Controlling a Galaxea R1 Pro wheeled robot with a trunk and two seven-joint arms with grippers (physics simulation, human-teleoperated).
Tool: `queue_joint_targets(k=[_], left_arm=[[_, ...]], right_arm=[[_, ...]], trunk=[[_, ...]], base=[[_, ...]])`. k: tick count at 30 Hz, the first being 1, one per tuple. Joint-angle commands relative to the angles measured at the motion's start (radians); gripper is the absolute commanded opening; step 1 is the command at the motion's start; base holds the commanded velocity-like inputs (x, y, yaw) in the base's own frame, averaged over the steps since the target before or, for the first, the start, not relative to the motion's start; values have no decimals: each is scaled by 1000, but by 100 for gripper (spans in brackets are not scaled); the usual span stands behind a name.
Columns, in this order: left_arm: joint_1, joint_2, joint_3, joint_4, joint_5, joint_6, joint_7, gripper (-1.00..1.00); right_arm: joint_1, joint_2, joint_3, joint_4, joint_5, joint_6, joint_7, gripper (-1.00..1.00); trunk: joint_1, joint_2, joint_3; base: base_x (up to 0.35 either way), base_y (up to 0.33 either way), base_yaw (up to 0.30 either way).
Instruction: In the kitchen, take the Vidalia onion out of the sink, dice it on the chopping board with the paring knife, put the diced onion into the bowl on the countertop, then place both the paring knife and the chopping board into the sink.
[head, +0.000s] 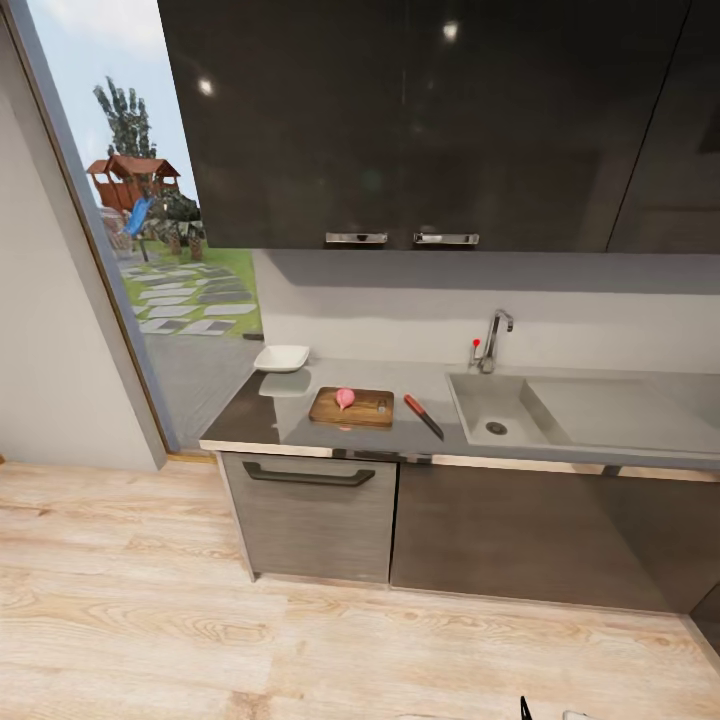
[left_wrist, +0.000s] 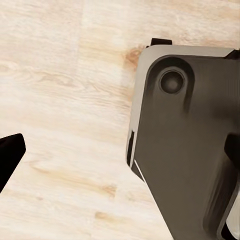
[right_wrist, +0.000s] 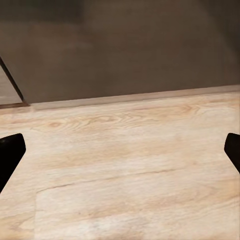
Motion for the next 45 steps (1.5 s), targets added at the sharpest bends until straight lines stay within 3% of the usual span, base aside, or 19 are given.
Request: queue_joint_targets(k=[1,18,21,23,25,28,32,36,37,40,42,45], left_arm=[[-2,-1,-8,3,8,-6,0,100],[-1,-2,-8,1,9,-8,-1,100],[-1,-3,-9,0,8,-9,-1,100],[-1,-4,-9,-1,8,-8,-1,100],[-1,-3,-10,-2,7,-8,0,100],[-1,-3,-10,-2,6,-8,0,100],[-1,-2,-10,-4,6,-10,-1,100],[-1,-1,-10,-5,6,-10,-2,100],[-1,0,-10,-5,6,-11,-2,100],[-1,0,-10,-6,6,-10,-3,100],[-1,0,-10,-6,6,-10,-3,100],[-1,0,-10,-5,6,-10,-3,100]], right_arm=[[-1,-1,8,0,-3,-2,-8,100],[-1,-3,7,-2,-1,-3,-14,100],[-2,-6,7,-72,2,26,-53,100],[-2,-9,8,-166,6,93,-109,100],[-2,-15,8,-330,26,257,-212,100],[-2,-32,7,-567,91,498,-334,100],[-6,-39,6,-865,190,757,-426,100],[-42,-41,-1,-1078,248,972,-475,100],[-75,-42,-6,-1136,261,1058,-488,100],[-169,-42,-19,-1201,274,1212,-504,100],[-284,-42,-29,-1224,281,1331,-510,100],[-398,-42,-35,-1228,283,1423,-512,100]], trunk=[[1,-2,-2],[1,-2,-2],[1,-2,-2],[1,-2,-2],[1,-2,-2],[1,-2,-2],[1,-2,-2],[1,-2,-2],[1,-2,-2],[1,-2,-2],[1,-2,-2],[1,-2,-2]], base=[[0,0,0],[0,0,0],[0,0,0],[0,0,0],[0,0,0],[0,0,0],[0,0,0],[0,0,0],[0,0,0],[0,0,0],[0,0,0],[0,0,0]])
